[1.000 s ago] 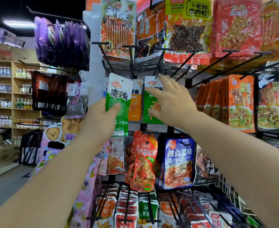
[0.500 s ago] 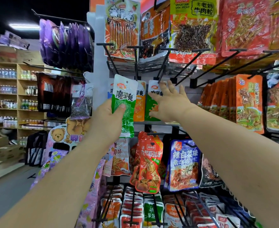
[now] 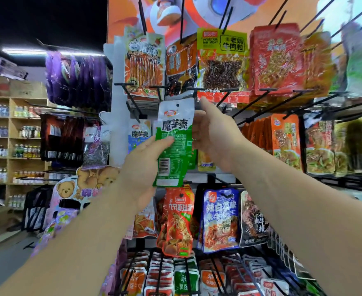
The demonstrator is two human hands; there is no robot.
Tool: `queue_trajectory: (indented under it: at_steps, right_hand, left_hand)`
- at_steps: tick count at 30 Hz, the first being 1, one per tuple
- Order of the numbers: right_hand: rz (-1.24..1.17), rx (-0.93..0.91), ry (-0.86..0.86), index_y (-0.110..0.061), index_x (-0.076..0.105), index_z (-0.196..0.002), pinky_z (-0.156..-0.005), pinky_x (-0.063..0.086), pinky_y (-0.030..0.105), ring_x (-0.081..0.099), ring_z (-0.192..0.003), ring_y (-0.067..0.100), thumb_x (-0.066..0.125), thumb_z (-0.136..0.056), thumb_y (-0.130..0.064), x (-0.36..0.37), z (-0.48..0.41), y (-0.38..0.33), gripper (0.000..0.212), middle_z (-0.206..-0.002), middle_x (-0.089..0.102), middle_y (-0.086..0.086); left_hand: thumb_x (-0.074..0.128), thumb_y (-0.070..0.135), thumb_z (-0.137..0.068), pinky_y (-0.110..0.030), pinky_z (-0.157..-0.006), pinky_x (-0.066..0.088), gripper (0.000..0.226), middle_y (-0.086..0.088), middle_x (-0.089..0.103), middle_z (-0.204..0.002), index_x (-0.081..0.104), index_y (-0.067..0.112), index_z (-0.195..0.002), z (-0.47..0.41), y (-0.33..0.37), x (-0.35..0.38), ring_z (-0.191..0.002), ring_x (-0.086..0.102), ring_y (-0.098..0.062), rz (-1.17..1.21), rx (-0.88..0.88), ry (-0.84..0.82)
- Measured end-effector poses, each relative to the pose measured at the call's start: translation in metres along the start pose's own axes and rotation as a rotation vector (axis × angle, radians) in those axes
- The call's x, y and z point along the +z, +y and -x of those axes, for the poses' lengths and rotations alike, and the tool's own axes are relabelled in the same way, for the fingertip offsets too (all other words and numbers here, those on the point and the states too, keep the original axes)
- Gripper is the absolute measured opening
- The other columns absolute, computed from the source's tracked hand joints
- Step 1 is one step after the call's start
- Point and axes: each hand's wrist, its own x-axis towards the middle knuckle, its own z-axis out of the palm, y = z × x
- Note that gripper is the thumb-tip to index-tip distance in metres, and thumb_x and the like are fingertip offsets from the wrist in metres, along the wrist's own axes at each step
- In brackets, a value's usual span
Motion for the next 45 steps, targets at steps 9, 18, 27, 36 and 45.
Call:
queue_trajectory:
  at_steps: [9, 18, 27, 36, 45]
  right_hand:
    - [-0.284, 0.0, -0.112, -0.013, 0.064, -0.107, -0.065, 0.046, 0.029, 0.058, -0.062, 0.014, 0.06, -0.096, -0.041, -0.009, 0.027, 0.013, 0.031, -0.085, 0.065, 0.005]
    - [0.081, -0.109, 0.231, -0.008, 0.07, -0.105, -0.075, 0.063, 0.06, 0.076, -0.083, 0.037, 0.059, -0.106, -0.024, -0.02, 0.017, 0.016, 0.019, -0.098, 0.077, 0.019]
    - [0.248, -0.241, 0.416, -0.002, 0.065, -0.099, -0.064, 0.04, 0.038, 0.045, -0.072, 0.021, 0.059, -0.105, -0.027, -0.005, -0.024, 0.01, 0.027, -0.081, 0.053, 0.009]
    - [0.272, -0.249, 0.501, -0.025, 0.055, -0.071, -0.056, 0.033, 0.027, 0.037, -0.059, 0.012, 0.062, -0.101, -0.023, -0.002, -0.042, 0.009, 0.031, -0.062, 0.042, -0.012]
    - [0.29, -0.256, 0.579, -0.023, 0.03, -0.059, -0.053, 0.017, 0.045, 0.017, -0.06, 0.025, 0.06, -0.088, -0.012, 0.008, -0.049, -0.003, 0.044, -0.056, 0.021, -0.002]
  left_hand:
    - [0.051, 0.048, -0.087, -0.025, -0.044, 0.026, 0.03, -0.005, 0.044, -0.055, 0.054, 0.019, -0.092, 0.016, 0.002, 0.027, -0.039, 0.042, -0.018, 0.109, -0.278, -0.365]
    - [0.054, 0.028, -0.107, -0.034, -0.072, 0.056, 0.021, -0.004, 0.076, -0.088, 0.069, 0.02, -0.093, -0.007, -0.009, -0.022, -0.082, 0.072, -0.022, -0.669, 0.247, 0.25]
    - [0.054, 0.041, -0.105, -0.038, -0.06, 0.049, 0.039, 0.005, 0.051, -0.057, 0.052, 0.024, -0.069, -0.018, -0.039, -0.07, -0.061, 0.055, -0.024, -1.404, 0.383, 0.161]
    - [0.042, 0.046, -0.098, -0.033, -0.048, 0.034, 0.042, 0.006, 0.036, -0.047, 0.039, 0.023, -0.062, -0.014, -0.045, -0.072, -0.047, 0.044, -0.023, -1.355, 0.512, 0.226]
    - [0.055, 0.03, -0.105, -0.032, -0.051, 0.021, 0.051, 0.004, 0.042, -0.051, 0.039, 0.023, -0.058, -0.013, -0.04, -0.068, -0.052, 0.041, -0.016, -1.267, 0.362, 0.221]
